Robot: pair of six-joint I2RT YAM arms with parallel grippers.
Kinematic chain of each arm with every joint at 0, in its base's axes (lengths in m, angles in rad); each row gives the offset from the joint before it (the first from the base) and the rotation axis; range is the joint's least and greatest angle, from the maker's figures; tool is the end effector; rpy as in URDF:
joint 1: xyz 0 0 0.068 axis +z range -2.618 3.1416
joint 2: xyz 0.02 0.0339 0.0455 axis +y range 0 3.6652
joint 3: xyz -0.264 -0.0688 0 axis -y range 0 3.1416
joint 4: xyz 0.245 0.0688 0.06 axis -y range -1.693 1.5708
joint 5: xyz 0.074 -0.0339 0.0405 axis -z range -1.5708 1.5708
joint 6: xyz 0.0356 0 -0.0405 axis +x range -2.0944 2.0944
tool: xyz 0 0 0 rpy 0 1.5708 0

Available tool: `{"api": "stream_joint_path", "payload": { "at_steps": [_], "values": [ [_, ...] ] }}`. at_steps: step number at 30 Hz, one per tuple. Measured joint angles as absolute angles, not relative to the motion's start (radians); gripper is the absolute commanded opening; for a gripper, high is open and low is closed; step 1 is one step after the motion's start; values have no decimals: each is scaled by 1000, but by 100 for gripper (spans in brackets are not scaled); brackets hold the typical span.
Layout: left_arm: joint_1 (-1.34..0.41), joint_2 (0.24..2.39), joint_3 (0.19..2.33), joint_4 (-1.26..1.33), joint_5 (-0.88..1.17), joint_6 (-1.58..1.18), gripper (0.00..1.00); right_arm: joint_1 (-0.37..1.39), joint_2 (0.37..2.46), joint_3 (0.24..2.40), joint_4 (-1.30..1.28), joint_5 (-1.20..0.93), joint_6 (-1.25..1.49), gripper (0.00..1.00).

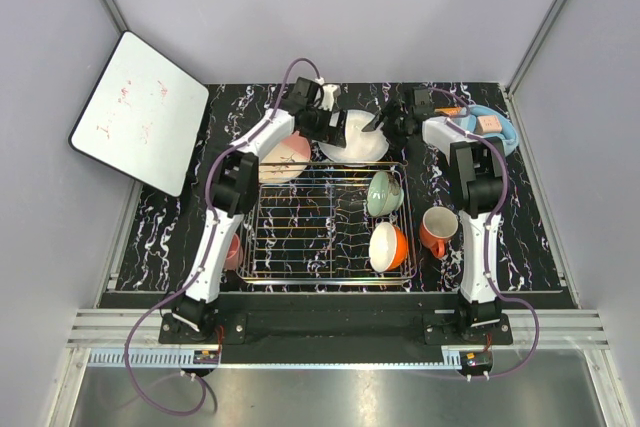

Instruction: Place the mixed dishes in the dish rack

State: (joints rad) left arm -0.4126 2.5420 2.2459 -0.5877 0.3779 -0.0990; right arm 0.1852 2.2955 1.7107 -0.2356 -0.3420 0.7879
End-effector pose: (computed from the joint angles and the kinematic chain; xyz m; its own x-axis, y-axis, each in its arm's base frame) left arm 0.5056 -0.2357 0.1656 -0.7628 0.2336 -0.6029 0.5142 0.7845 -0.3466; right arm 0.4949 0.1049 0.1473 -0.7894 0.5315 -0.3071 0.2287 0.7189 0.6564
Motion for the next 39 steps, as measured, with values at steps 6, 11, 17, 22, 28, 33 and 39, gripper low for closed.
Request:
{"api": "stream_joint_path", "payload": {
  "at_steps": [6,11,17,22,28,33,39],
  "values": [
    [-431,2527,2224,-582,363,-102,99,176,2302,1708,-233,-353,791,54],
    [-430,2522,2213,-573,347,-99,99,164,2305,1682,-235,-347,771,21],
    [-420,2516,2197,-542,311,-90,99,159,2286,1673,-181,-433,777,0],
    [-419,2501,2173,-543,310,-78,99,159,2281,1658,-154,-439,791,0],
    [-417,2480,2168,-607,327,-76,99,169,2251,1649,-173,-410,752,0],
    [-374,2421,2168,-709,455,-126,99,187,2203,1649,-222,-335,673,0],
    [-196,2181,2172,-731,693,-204,99,208,2140,1652,-276,-236,521,0]
  ]
}}
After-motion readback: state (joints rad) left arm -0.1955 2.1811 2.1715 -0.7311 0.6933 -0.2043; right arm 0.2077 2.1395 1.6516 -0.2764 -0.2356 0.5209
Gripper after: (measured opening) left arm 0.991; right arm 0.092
